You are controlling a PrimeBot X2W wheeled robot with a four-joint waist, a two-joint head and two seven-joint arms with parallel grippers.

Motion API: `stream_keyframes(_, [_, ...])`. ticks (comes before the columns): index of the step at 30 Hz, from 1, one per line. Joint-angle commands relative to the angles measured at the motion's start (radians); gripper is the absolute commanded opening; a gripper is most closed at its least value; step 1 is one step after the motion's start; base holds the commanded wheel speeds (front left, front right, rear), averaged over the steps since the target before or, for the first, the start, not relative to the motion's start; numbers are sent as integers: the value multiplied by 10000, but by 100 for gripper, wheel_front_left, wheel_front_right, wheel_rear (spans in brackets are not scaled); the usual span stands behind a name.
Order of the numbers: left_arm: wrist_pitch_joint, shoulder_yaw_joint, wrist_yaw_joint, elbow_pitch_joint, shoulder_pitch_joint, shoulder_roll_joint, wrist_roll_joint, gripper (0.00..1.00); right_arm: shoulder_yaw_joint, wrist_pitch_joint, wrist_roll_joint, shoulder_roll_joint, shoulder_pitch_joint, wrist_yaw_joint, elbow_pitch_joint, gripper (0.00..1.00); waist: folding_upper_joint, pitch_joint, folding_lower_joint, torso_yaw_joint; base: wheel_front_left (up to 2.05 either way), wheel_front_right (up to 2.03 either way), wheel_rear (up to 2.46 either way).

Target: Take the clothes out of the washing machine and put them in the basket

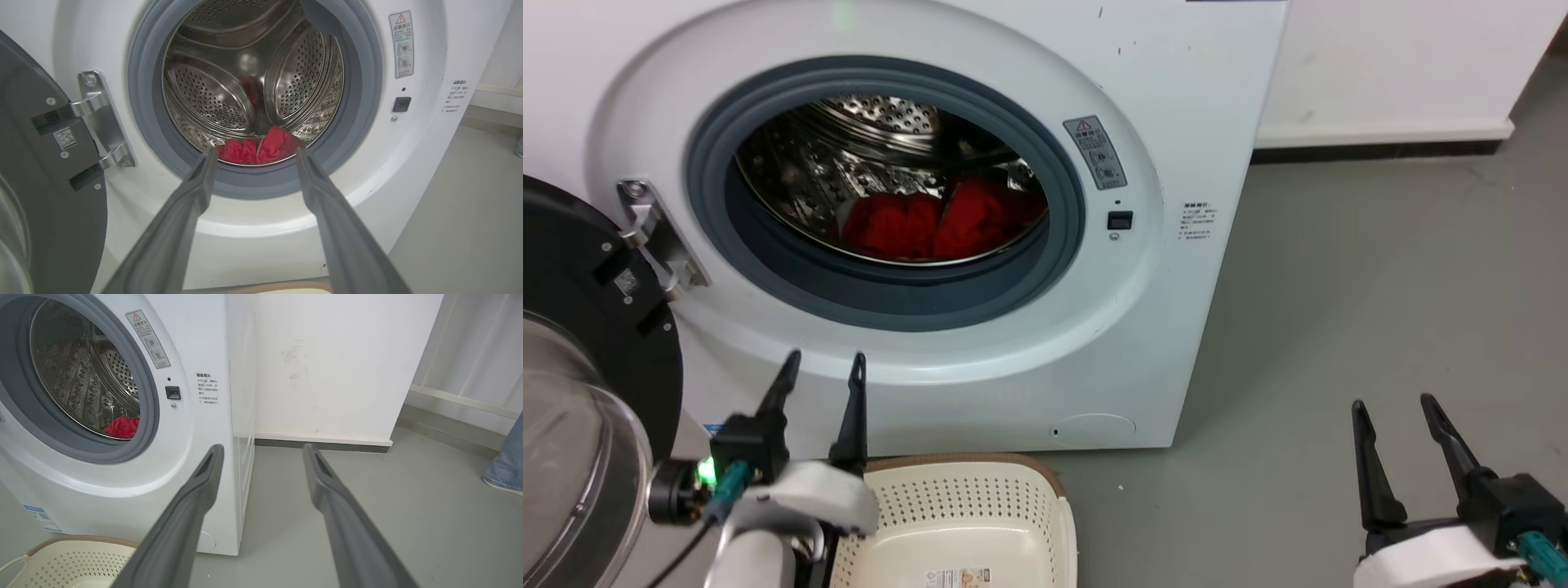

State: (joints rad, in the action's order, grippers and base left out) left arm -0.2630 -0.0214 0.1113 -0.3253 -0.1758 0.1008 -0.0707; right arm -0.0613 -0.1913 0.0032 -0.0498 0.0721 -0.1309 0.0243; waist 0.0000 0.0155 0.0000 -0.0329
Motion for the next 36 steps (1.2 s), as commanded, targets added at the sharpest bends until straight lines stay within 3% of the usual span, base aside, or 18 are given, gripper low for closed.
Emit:
stream_keyframes(1, [-26,27,15,-79,-414,72,69,100,36,2,48,-7,-262,3,-80,100,0,267,0,-173,0,0,0])
stream_keyframes(10, [209,402,152,-1935,-3464,793,-137,100,382,-111,195,-5,-950,3,-246,100,0,1683,0,-977,0,0,0])
stream_keyframes(22, [1842,1711,196,-4381,-6978,2531,-1100,100,818,-503,687,4,-1937,3,-66,100,0,3738,0,-2398,0,0,0])
stream_keyframes(24, [2390,2229,187,-4902,-7676,3148,-1588,100,988,-617,982,2,-2178,3,30,100,0,4245,0,-2838,0,0,0])
stream_keyframes(30, [3243,2938,188,-5492,-8649,4119,-2387,100,1254,-730,1402,5,-2455,3,206,100,0,4932,0,-3470,0,0,0])
stream_keyframes(31, [3897,3341,189,-5614,-9205,4668,-2795,100,1377,-731,1688,4,-2569,3,255,100,0,5313,0,-3797,0,0,0])
stream_keyframes(36, [4821,3873,189,-5671,-10142,5513,-3253,100,1593,-733,2092,7,-2643,3,92,100,0,5905,0,-4270,0,0,0])
